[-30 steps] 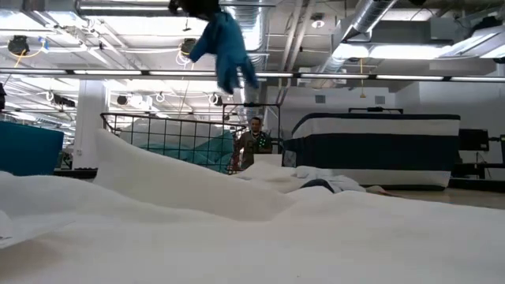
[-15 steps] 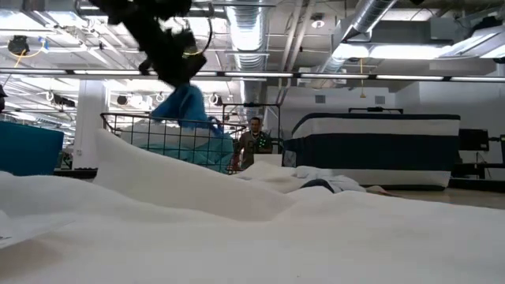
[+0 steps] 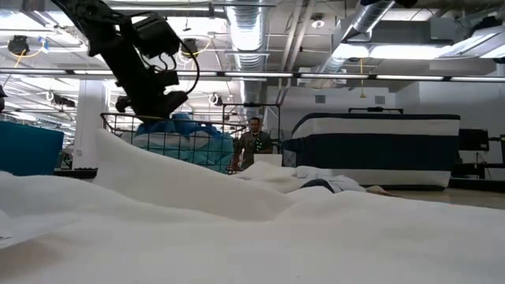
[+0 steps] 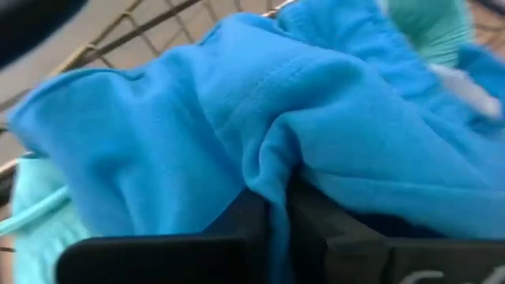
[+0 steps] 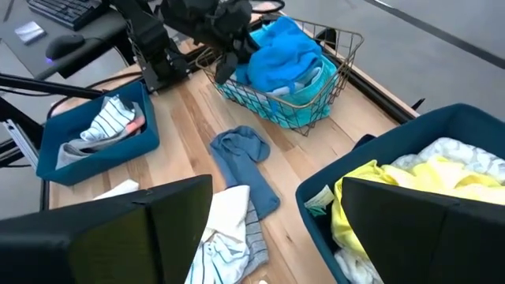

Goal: Pick & Place Cloths
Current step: Put the blue shorts into the gold wire basket

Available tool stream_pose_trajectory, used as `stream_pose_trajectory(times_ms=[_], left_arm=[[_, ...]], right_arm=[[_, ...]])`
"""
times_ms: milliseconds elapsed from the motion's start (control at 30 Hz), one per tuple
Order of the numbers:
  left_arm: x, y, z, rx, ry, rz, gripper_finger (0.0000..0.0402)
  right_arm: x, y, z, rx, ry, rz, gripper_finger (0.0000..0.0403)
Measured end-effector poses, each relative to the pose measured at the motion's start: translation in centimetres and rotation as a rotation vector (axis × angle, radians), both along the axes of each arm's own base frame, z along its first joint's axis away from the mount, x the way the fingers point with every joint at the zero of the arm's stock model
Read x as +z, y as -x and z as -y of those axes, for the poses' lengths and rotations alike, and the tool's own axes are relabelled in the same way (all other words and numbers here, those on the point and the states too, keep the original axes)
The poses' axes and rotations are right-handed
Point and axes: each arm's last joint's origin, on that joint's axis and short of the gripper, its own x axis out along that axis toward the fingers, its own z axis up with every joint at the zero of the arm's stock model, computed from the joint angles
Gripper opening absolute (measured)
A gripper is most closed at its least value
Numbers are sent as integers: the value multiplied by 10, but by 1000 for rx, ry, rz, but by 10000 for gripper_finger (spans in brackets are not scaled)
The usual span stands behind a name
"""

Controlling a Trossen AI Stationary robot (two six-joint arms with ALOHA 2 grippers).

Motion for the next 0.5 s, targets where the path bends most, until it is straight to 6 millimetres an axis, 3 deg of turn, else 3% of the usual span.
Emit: stream_pose_trajectory(times_ms=[233, 500], left_arm=[[20, 8, 2, -98, 55, 136, 104], [52, 27, 11, -155, -22, 262, 237]], right_arm=[[-9, -25, -1, 1, 6, -31, 276], [-39, -66, -1, -1, 15, -191, 276]])
